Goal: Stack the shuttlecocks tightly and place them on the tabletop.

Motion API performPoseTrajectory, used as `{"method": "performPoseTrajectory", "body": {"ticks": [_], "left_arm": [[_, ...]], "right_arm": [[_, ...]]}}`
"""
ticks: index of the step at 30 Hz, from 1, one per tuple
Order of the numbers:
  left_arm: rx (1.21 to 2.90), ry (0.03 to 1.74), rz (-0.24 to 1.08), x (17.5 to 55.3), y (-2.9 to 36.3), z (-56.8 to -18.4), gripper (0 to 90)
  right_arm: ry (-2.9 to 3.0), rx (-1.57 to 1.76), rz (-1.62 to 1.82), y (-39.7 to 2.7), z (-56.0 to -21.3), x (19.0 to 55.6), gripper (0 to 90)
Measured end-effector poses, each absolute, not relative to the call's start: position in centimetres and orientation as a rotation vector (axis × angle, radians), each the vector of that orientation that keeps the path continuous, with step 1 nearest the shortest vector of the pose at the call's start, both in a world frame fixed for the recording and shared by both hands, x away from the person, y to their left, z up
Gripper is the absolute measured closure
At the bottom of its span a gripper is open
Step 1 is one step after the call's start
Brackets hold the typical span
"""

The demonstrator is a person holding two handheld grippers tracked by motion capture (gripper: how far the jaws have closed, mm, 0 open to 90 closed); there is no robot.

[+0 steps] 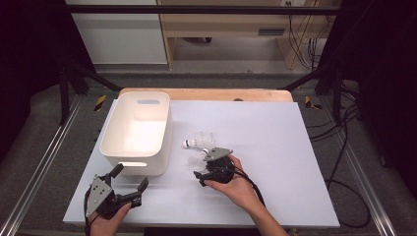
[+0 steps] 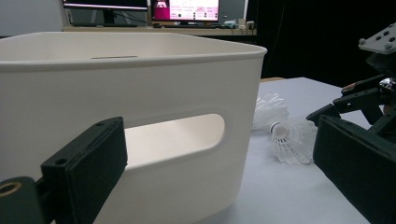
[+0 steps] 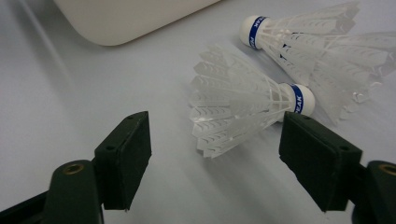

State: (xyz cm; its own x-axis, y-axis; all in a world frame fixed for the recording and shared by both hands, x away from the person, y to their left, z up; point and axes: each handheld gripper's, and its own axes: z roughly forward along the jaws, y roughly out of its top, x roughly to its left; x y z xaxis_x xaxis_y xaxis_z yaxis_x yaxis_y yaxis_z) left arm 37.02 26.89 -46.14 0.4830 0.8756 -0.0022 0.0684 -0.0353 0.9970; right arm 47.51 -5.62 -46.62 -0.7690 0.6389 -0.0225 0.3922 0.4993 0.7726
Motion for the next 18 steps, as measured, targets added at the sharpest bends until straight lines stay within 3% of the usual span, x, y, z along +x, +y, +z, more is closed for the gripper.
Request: {"method": "performPoseTrajectory", "body": {"ticks": [18], "left_arm": [[1.476,0.869,0.803,37.04,26.81,-46.14,3.1]], "right_arm": [[2.405,0.917,1.142,-5.68,-46.65,47.96,44.2]]}}
